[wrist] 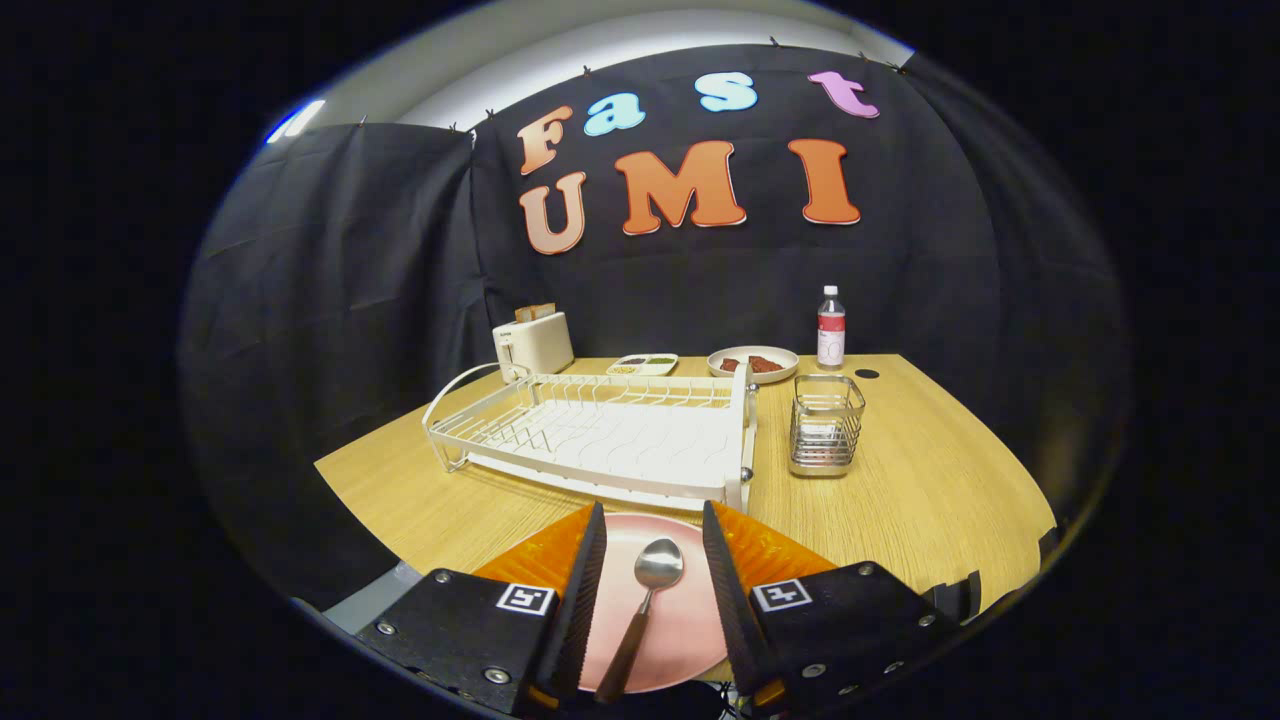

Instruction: Take the plate from the dish rack, then take the spoon from the basket and place it into the plate.

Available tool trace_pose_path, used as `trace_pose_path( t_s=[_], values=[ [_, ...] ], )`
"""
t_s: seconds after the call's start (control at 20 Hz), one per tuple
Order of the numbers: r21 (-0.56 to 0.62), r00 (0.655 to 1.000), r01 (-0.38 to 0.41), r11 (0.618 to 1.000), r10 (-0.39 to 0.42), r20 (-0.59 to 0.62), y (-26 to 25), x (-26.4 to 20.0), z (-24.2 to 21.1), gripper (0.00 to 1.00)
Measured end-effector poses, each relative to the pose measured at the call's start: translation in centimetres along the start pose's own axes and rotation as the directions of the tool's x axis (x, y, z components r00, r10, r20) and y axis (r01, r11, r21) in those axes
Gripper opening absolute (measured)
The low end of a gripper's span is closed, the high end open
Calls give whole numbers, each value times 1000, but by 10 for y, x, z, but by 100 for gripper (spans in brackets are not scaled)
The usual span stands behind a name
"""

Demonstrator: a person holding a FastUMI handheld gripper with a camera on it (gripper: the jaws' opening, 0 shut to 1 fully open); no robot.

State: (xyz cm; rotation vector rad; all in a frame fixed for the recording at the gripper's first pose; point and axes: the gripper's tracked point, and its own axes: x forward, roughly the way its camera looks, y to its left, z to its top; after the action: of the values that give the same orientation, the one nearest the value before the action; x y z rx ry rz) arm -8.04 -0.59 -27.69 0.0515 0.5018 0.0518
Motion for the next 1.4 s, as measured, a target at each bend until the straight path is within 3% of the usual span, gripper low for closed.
trace_pose_path(
  t_s=[0.4, 0.6, 1.1, 1.4],
  values=[
    [-45, 975, 84, 995, -72, 212, 14, -19, 88, 76],
    [13, 950, 113, 994, -112, 290, 18, -37, 109, 82],
    [17, 884, 197, 980, -185, 430, 12, -82, 152, 83],
    [-15, 886, 222, 975, -195, 420, 15, -95, 152, 84]
  ],
)
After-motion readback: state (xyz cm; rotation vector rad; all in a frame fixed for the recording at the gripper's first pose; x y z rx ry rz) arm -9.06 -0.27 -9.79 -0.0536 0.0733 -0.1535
